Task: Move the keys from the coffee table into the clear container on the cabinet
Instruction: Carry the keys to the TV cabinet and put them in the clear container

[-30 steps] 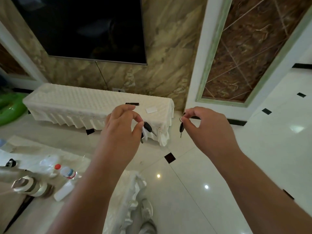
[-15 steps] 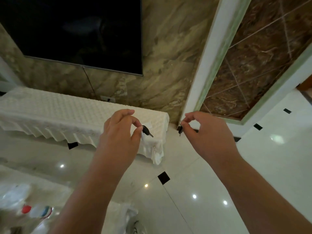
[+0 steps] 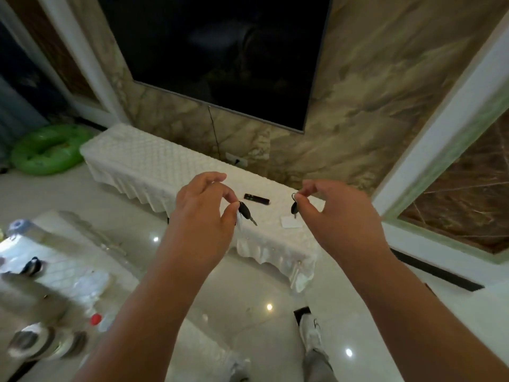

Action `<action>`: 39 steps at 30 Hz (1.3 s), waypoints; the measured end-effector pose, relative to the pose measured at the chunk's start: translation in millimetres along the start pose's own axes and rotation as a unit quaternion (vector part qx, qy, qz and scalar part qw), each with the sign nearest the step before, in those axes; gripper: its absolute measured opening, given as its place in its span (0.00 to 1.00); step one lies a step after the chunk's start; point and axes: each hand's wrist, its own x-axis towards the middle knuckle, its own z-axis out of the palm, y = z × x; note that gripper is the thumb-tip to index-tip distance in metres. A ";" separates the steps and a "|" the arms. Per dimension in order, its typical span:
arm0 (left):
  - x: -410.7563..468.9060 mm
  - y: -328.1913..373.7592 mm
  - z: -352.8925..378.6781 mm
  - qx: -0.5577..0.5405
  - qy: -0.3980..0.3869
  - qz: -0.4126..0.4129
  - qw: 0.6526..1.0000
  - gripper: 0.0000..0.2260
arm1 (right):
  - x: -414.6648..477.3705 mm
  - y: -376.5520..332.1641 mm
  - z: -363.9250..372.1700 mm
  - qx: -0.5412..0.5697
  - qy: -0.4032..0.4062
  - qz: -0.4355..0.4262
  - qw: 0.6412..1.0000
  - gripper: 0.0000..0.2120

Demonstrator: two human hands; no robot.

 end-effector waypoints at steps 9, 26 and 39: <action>45.8 -12.6 0.0 0.060 0.119 -0.138 0.981 0.01 | 118.6 -19.5 35.2 0.046 -0.100 -0.158 0.981 0.06; 64.6 -16.6 5.8 0.130 0.256 -0.338 0.897 0.01 | 220.7 -64.0 93.9 0.094 -0.199 -0.351 0.910 0.06; 108.0 -125.9 -28.3 0.106 0.271 -0.359 0.887 0.02 | 265.5 -149.8 176.6 0.114 -0.215 -0.377 0.894 0.04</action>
